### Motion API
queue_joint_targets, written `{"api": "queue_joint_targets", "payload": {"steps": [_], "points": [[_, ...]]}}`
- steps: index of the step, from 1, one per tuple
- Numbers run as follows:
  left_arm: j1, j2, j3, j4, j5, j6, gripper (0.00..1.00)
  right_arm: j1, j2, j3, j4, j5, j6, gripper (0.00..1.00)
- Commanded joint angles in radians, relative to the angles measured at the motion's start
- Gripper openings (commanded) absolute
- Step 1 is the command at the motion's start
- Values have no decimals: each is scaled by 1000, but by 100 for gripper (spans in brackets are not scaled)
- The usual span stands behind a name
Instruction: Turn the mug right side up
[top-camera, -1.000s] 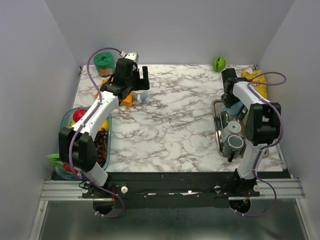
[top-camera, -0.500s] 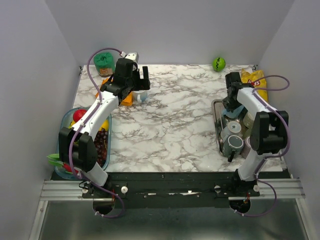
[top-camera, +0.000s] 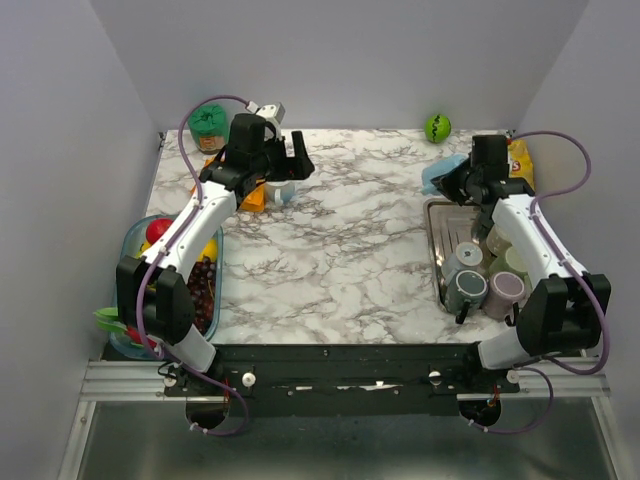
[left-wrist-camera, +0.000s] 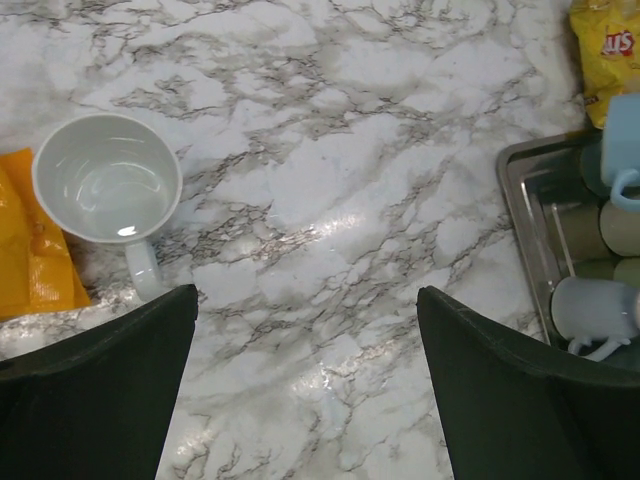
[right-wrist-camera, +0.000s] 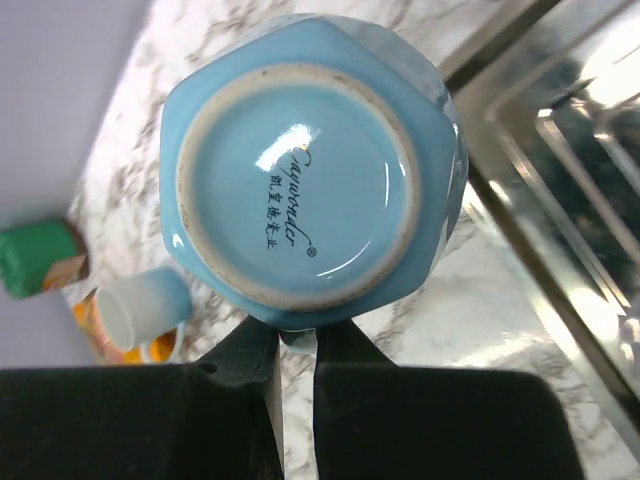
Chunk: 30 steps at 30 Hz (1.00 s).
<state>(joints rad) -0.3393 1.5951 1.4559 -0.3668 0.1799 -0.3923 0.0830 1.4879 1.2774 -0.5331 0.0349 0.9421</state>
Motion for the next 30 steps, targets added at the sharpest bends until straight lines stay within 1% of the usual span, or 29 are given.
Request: {"api": "queue_joint_targets", "payload": {"steps": [1,2,3,4,6,7,8,9,10,11,12,13,15,23,24,26,27,30], "points": [[5,-40,57,37,162,-36,99,30,-80,-55,365,-300,-66,1],[5,-43,66,45,190,-40,99,35,-90,-75,425,-344,-69,1],[5,-41,67,64,251,-54,99,47,-104,-94,585,-389,-69,1],[5,-43,70,77,283,-66,99,55,-110,-107,640,-450,-66,1],[3,-44,67,130,343,-126,99,81,-110,-90,717,-493,-58,1],[5,-43,64,152,404,-147,99,89,-107,-75,732,-530,-58,1],[3,-44,52,176,429,-176,99,98,-100,-53,749,-543,-54,1],[3,-49,41,237,456,-204,99,118,-97,-44,798,-553,-46,1],[3,-49,34,271,499,-267,99,127,-92,-36,832,-587,-34,1],[2,-47,20,307,526,-298,99,136,-87,-26,860,-599,-26,1],[2,-46,17,360,546,-327,99,159,-74,14,889,-609,-23,1],[2,-41,14,406,561,-385,99,170,-65,32,904,-637,-22,1],[0,-35,23,472,592,-436,99,202,-43,86,938,-652,-14,1],[2,-14,72,594,622,-652,99,261,3,169,1048,-664,38,1],[0,-14,67,653,635,-713,99,265,8,172,1058,-665,41,1],[0,-14,52,739,650,-776,99,271,18,181,1067,-668,49,1],[2,-12,31,832,656,-851,99,276,20,184,1073,-670,52,1],[3,-11,-11,997,665,-930,99,279,26,188,1084,-668,58,1]]}}
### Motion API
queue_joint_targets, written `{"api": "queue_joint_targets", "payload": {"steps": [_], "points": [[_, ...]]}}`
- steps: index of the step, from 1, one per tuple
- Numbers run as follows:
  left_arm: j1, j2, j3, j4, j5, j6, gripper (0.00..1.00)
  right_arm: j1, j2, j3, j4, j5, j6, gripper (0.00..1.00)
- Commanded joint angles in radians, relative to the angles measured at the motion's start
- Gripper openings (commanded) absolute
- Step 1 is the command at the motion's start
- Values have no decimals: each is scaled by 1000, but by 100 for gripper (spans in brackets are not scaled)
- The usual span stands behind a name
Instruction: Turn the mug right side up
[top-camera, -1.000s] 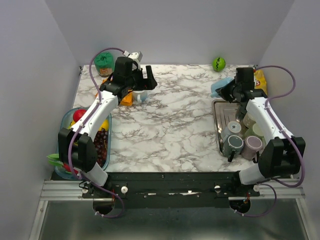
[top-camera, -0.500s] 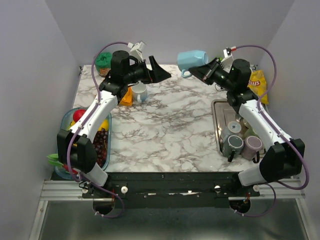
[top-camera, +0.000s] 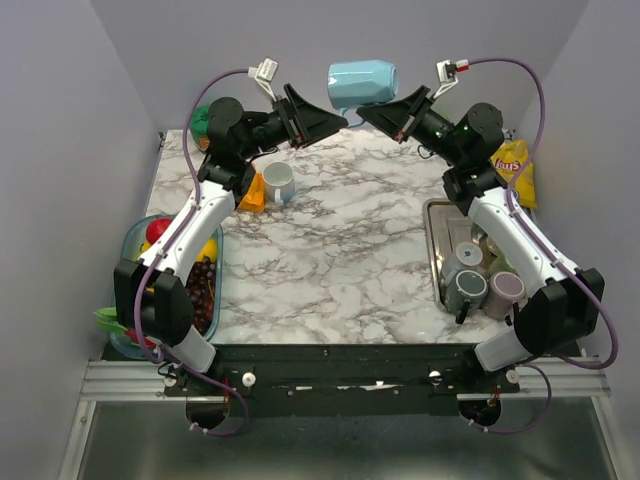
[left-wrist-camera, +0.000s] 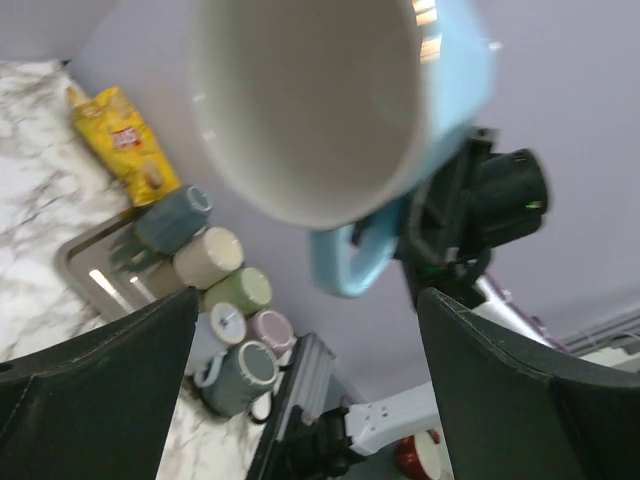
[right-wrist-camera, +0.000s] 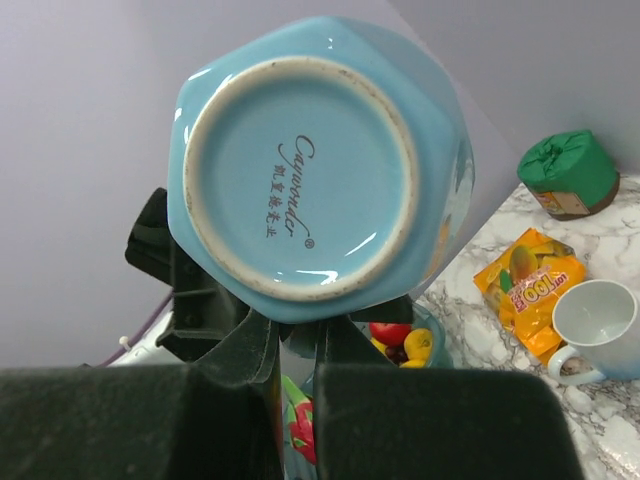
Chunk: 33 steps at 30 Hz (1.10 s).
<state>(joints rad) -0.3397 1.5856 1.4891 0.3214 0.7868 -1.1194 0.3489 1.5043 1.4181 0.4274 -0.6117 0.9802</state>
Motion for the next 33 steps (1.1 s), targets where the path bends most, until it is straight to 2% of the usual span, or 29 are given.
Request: {"api": "queue_joint_targets", "payload": {"steps": [1,3,9,12,15,19,21,22,27,31,33], "points": [[2,-3,-53,335,61,-233,99,13,13,47,123,-20,21,1],[2,-3,-73,387,62,-246,99,13,13,47,129,-20,23,1],[1,16,-67,386,28,-267,98,19,10,42,146,-34,23,1],[-1,34,-59,380,3,-279,94,24,10,44,140,-31,3,1],[-2,51,-59,404,-17,-319,84,30,20,42,145,-36,2,1],[-12,68,-50,407,-40,-339,65,39,27,32,163,-42,11,1],[-15,77,-44,404,-46,-345,60,45,31,25,169,-43,14,1],[-15,79,-44,406,-50,-358,53,45,33,24,168,-45,15,1],[-15,86,-44,421,-61,-372,39,48,25,2,175,-49,15,1],[-15,96,-38,439,-63,-392,21,48,22,-22,178,-54,17,1],[-15,97,-35,438,-64,-390,15,48,22,-30,180,-56,18,1]]}}
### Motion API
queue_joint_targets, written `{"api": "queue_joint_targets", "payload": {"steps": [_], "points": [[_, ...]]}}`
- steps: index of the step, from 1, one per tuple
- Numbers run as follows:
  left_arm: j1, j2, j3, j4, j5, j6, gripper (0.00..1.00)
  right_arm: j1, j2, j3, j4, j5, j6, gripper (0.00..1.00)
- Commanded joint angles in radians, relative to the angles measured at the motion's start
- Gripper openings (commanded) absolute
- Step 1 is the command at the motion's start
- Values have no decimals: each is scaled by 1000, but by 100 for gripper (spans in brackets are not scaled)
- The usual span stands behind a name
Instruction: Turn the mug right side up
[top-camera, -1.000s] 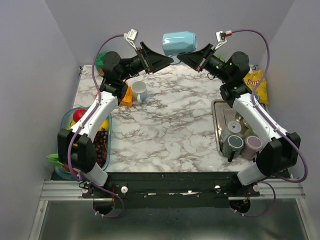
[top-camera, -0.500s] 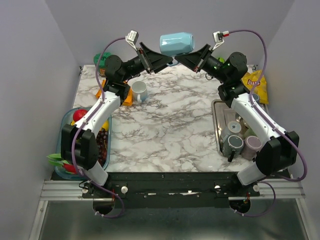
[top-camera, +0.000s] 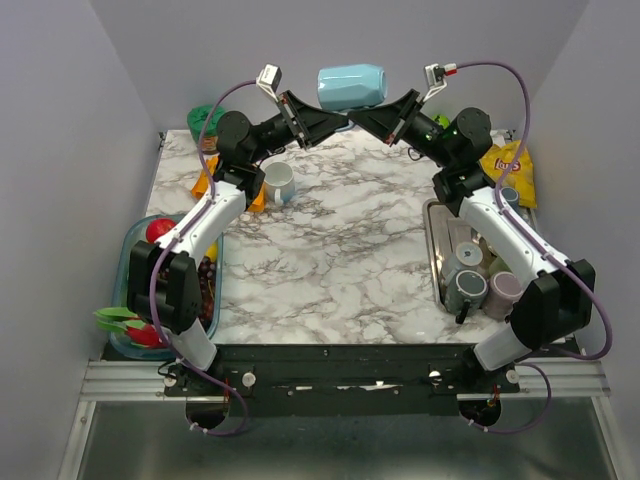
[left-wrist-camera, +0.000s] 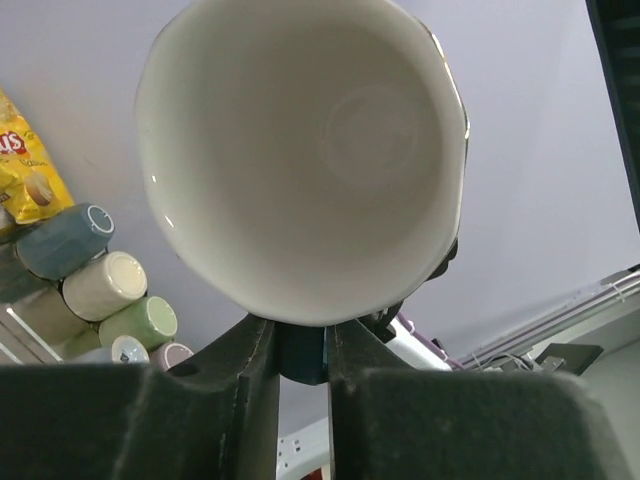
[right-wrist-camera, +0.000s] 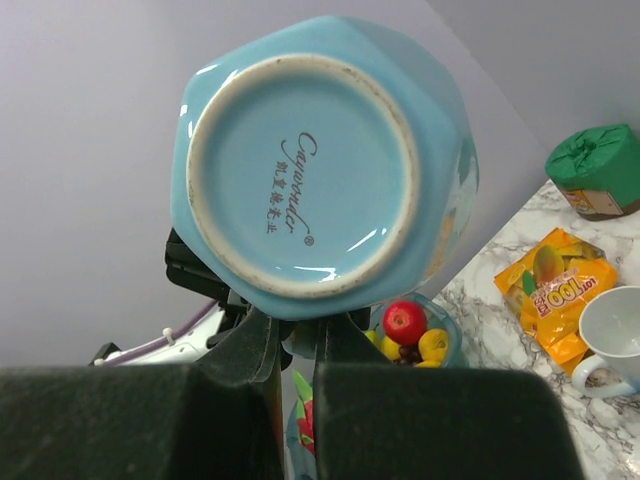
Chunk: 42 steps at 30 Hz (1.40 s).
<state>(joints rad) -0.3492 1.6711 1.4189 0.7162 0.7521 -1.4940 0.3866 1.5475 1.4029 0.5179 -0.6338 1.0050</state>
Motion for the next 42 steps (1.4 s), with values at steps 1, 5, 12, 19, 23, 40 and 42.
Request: {"api": "queue_joint_targets", "payload": {"steps": [1,5,12,19,23,40,42], "points": [[-5,12,35,43,-30,-15,7,11,-23,-18,90,-35,-8,1],[-5,12,41,38,-27,-3,0,11,-24,-22,48,-32,-26,1],[7,-11,49,-122,-23,118,0,11,-78,-52,-194,173,-169,1],[22,-27,100,-486,-79,385,0,11,-87,-64,-421,364,-235,60],[23,-16,205,-800,-177,631,0,11,-93,-70,-515,466,-258,79],[-39,53,222,-1061,-534,1012,0,9,-118,-51,-864,715,-335,96],[-54,75,224,-1077,-613,1002,0,11,-125,-51,-910,762,-356,100]]}}
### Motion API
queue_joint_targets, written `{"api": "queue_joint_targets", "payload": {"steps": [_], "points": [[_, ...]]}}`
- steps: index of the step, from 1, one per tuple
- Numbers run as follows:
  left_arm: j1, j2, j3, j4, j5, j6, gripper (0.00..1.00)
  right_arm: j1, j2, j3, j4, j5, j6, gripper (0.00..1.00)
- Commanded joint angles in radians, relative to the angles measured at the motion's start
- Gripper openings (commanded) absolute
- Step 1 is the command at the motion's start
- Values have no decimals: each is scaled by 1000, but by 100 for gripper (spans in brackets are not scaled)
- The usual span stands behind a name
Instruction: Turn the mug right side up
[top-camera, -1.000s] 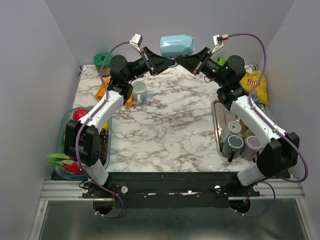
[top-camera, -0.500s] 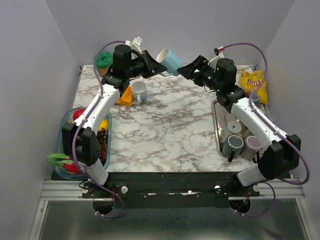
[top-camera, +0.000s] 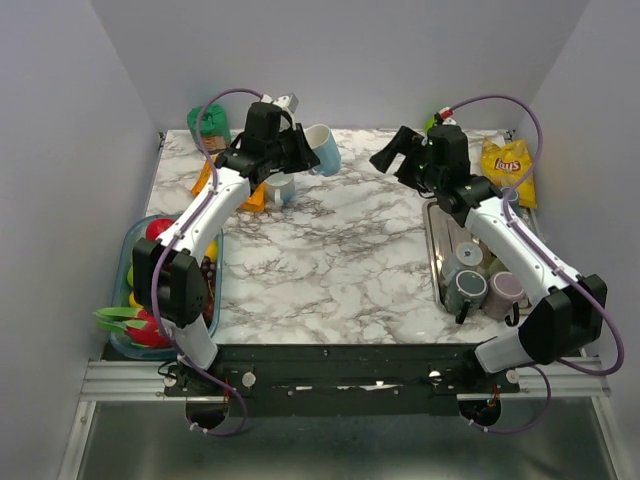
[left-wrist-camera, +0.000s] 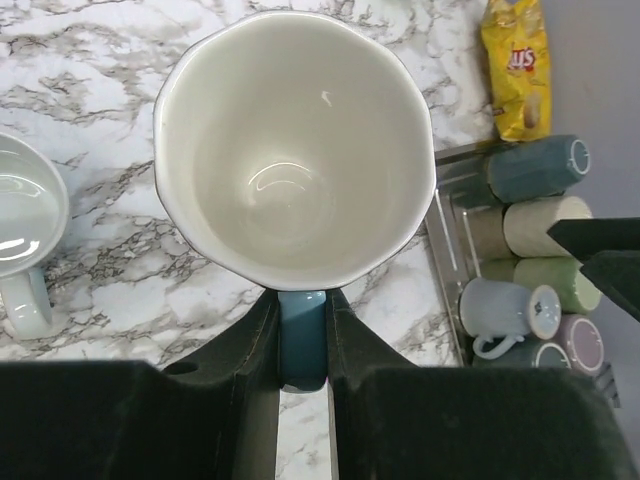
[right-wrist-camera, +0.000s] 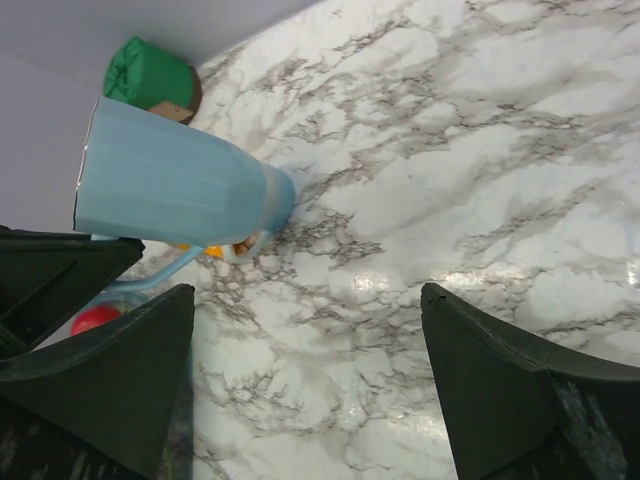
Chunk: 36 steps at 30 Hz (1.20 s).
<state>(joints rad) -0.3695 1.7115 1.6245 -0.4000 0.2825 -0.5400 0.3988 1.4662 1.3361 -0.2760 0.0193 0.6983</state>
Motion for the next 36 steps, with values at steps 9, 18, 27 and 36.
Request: {"api": "queue_joint_targets", "payload": {"steps": [9,18,27,36], "points": [[-112,178,11,47,-443,54,0,-12,-118,-67,-169,186,-114,100],[-118,272,-21,142,-536,112,0,-57,-161,-123,-222,182,-118,100],[-118,316,-92,257,-519,147,9,-77,-170,-138,-320,221,-114,100],[-117,257,-133,241,-474,127,65,-106,-182,-146,-567,353,-37,100]]}}
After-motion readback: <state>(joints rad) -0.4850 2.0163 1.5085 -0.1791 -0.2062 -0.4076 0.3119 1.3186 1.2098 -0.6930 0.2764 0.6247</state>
